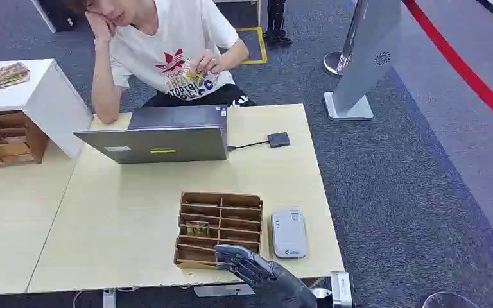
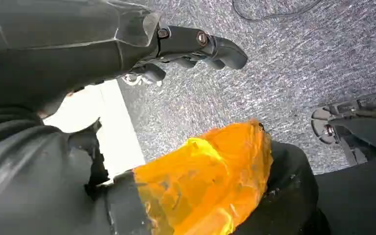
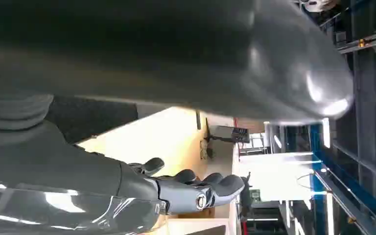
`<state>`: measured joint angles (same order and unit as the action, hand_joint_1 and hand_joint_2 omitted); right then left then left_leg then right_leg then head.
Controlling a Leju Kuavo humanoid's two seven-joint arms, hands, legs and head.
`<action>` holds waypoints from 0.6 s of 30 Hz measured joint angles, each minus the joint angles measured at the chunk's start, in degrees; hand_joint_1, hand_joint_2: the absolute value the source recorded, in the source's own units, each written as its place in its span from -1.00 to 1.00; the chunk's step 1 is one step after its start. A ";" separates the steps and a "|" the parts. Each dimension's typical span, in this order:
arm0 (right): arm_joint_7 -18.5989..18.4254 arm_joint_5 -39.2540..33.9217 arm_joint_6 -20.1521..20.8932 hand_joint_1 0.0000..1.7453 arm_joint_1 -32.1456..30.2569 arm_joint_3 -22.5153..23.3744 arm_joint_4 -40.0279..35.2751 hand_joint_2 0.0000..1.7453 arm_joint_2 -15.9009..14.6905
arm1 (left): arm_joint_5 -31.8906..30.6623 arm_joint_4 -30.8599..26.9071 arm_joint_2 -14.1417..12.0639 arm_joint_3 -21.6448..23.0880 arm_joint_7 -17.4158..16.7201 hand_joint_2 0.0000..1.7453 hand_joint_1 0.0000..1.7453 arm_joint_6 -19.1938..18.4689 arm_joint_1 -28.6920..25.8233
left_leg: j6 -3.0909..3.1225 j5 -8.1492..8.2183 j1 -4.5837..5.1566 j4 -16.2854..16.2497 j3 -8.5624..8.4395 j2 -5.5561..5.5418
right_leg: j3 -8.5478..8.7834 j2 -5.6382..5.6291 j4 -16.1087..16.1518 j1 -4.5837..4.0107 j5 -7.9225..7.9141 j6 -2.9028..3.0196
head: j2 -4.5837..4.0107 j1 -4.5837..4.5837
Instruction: Pass the card to the sensor for recognition and then transmit it.
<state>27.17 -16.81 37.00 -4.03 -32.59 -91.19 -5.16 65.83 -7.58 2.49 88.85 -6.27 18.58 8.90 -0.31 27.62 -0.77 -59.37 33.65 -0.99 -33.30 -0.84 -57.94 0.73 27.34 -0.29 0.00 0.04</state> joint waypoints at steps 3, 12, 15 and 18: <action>0.00 -0.02 0.07 -1.00 0.00 0.00 0.00 -1.00 0.00 | -0.02 0.00 0.00 0.00 -0.04 -1.00 -1.00 -0.02 0.00 | 0.00 0.00 0.00 0.00 0.00 0.00 | 0.00 0.00 0.00 0.00 0.00 0.00 | 0.00 0.00; -0.37 0.02 0.11 -1.00 0.09 0.02 0.02 1.00 0.00 | -0.22 0.00 0.00 0.00 -0.11 -1.00 -1.00 -0.07 0.01 | 0.00 0.00 0.00 0.00 0.00 0.00 | 0.00 0.00 0.00 0.00 0.00 0.00 | 0.00 0.00; -0.57 0.07 -0.07 -1.00 0.26 0.02 0.02 1.00 0.00 | -0.22 0.00 0.00 0.00 -0.11 -1.00 -1.00 -0.07 0.00 | 0.00 0.00 0.00 0.00 0.00 0.00 | 0.00 0.00 0.00 0.00 0.00 0.00 | 0.00 0.00; -0.59 0.09 -0.15 -1.00 0.34 0.02 0.02 1.00 0.00 | -0.22 0.00 0.00 0.00 -0.11 -1.00 -1.00 -0.07 0.00 | 0.00 0.00 0.00 0.00 0.00 0.00 | 0.00 0.00 0.00 0.00 0.00 0.00 | 0.00 0.00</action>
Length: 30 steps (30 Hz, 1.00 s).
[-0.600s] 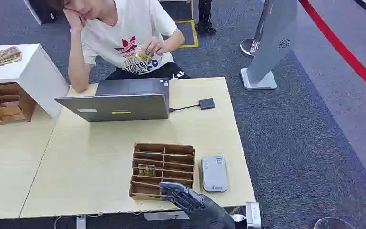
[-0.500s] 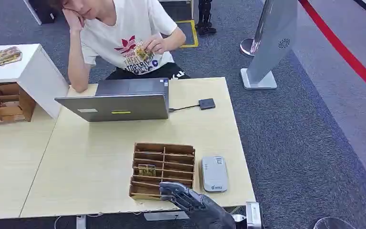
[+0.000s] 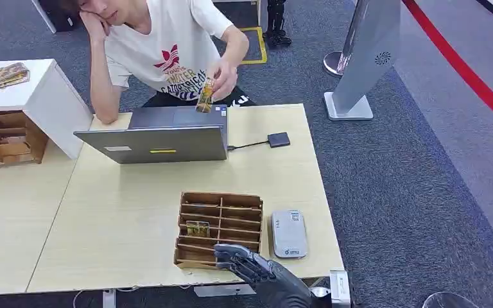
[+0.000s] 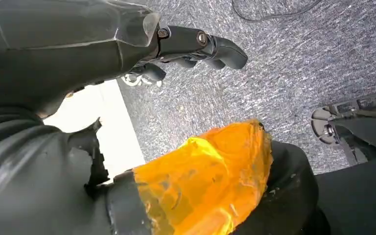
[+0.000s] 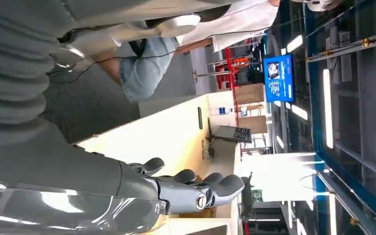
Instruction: Pass the card to the sensor for recognition and then transmit it.
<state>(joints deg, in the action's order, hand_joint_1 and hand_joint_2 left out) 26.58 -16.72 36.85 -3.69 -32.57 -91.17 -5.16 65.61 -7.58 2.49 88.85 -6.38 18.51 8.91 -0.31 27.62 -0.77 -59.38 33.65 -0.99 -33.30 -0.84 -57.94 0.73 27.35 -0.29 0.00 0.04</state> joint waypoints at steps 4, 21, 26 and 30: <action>-1.45 2.30 -3.05 -1.00 0.32 0.18 -0.07 1.00 0.02 | 0.04 0.00 0.00 0.00 -0.11 -1.00 -1.00 0.11 0.00 | 0.00 0.00 0.00 0.00 0.00 0.00 | 0.00 0.00 0.00 0.00 0.00 0.00 | 0.00 0.00; -9.68 39.05 -50.85 -1.00 9.39 -2.71 -5.99 1.00 1.07 | -0.22 0.00 0.39 0.00 -1.55 -1.00 -1.00 1.51 -0.32 | 0.00 -0.01 0.00 0.00 -0.01 0.00 | 0.00 -0.01 0.00 0.00 -0.01 0.00 | 0.00 -0.02; -12.59 51.60 -59.92 -1.00 12.94 -5.53 -5.97 1.00 1.57 | -2.87 0.00 0.48 0.00 -3.02 -1.00 -1.00 0.48 0.44 | 0.00 -0.01 0.00 0.00 -0.01 0.00 | 0.00 0.00 -0.01 0.00 -0.01 0.00 | 0.00 0.00; -15.08 60.14 -63.96 -1.00 15.56 -7.10 -4.89 1.00 2.06 | -4.72 0.00 0.57 0.00 -3.74 -1.00 -1.00 -0.13 0.91 | 0.02 -0.03 0.00 0.00 0.00 -0.01 | 0.00 0.00 -0.01 0.00 -0.01 0.00 | 0.00 0.02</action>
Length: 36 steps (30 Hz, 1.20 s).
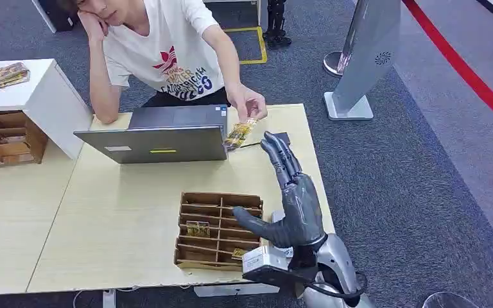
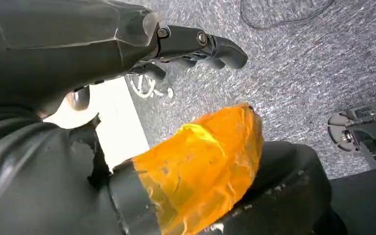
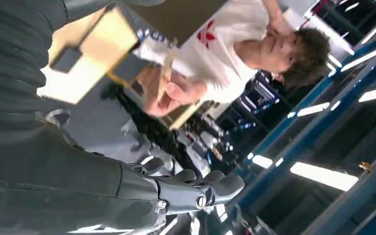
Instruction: Pass the card to the sensor for recognition and then transmit it.
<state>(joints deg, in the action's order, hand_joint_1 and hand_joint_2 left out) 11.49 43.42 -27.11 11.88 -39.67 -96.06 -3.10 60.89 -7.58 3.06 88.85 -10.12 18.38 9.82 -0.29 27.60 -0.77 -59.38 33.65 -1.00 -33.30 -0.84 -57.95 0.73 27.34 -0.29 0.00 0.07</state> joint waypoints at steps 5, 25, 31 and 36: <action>-3.40 11.86 -3.75 -1.00 3.42 -1.37 2.88 1.00 1.03 | -2.49 0.00 0.26 0.00 -1.22 -1.00 -1.00 -0.57 0.63 | 0.00 0.00 0.01 0.00 0.00 0.00 | 0.00 0.00 0.00 0.01 -0.01 0.00 | 0.00 -0.04; -11.63 38.81 -10.68 -1.00 13.87 -4.87 20.18 1.00 3.82 | -8.46 0.00 0.68 0.00 -3.56 -1.00 -1.00 -1.73 1.99 | -0.01 -0.02 0.02 -0.01 0.00 -0.04 | 0.00 0.01 -0.01 0.01 -0.02 0.00 | 0.00 -0.02; -12.06 39.38 -10.95 -1.00 14.66 -5.27 22.67 1.00 4.02 | -8.72 0.00 0.81 0.00 -3.71 -1.00 -1.00 -1.97 2.32 | -0.01 -0.02 0.01 -0.01 0.01 -0.04 | 0.00 0.02 -0.01 0.01 -0.02 0.00 | 0.00 -0.02; -12.08 39.38 -11.10 1.00 14.91 -5.40 23.58 1.00 4.09 | -8.72 0.00 0.96 0.00 -3.72 -1.00 -1.00 -2.14 2.40 | -0.01 -0.01 0.01 -0.01 0.01 -0.03 | 0.00 0.02 0.00 0.01 -0.02 0.00 | 0.00 -0.02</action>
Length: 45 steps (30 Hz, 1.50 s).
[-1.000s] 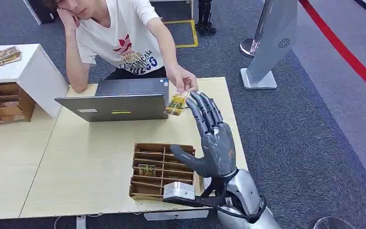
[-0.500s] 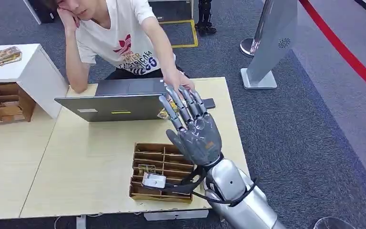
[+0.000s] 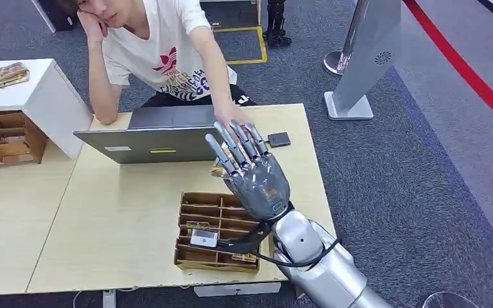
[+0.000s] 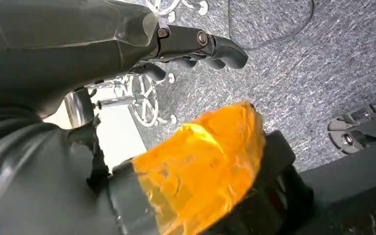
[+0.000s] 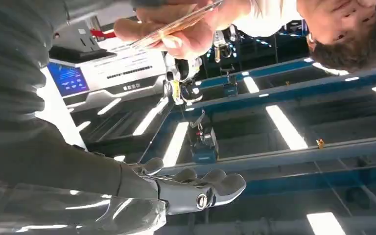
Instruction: Pass the card to the sensor for recognition and then transmit it.
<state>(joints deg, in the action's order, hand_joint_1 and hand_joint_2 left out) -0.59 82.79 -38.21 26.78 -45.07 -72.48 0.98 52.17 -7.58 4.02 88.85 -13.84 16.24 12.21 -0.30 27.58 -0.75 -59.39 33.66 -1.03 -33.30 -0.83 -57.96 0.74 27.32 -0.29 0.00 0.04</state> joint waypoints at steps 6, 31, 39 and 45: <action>-0.55 0.09 0.02 1.00 0.27 -0.09 1.01 1.00 0.02 | -0.17 0.00 0.44 0.00 -0.09 -1.00 -1.00 -0.24 -0.01 | 0.00 0.00 0.00 0.00 0.00 0.01 | 0.00 0.00 0.00 0.00 0.00 0.00 | 0.00 0.00; 0.63 -7.74 0.52 1.00 -1.36 0.61 1.53 1.00 0.81 | -0.02 0.00 0.70 0.00 -0.28 -1.00 -1.00 0.09 -0.03 | 0.00 0.00 -0.01 0.00 -0.01 0.01 | -0.01 0.00 0.00 0.00 0.00 0.00 | 0.00 0.00; 7.67 -54.07 18.55 1.00 -8.57 5.29 -11.62 1.00 2.93 | 2.73 0.00 0.68 -0.02 0.50 -1.00 -1.00 1.29 -0.48 | 0.01 0.02 -0.01 0.00 0.02 0.00 | -0.03 0.01 0.00 0.00 0.03 0.00 | 0.00 0.00; 8.68 -78.06 26.58 1.00 -13.25 9.53 -20.07 1.00 3.13 | 4.37 0.00 0.57 -0.18 1.57 -1.00 -1.00 2.34 -1.05 | 0.02 0.02 0.00 0.00 0.03 0.01 | -0.03 0.01 0.01 0.00 0.03 -0.01 | 0.00 0.00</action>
<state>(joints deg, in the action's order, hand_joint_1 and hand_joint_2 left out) 8.09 4.73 -11.62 13.53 -35.54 -92.55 4.11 56.55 -7.58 4.59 88.67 -12.26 18.58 11.17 -0.28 27.61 -0.75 -59.38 33.69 -1.03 -33.32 -0.82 -57.94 0.74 27.35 -0.31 0.00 0.04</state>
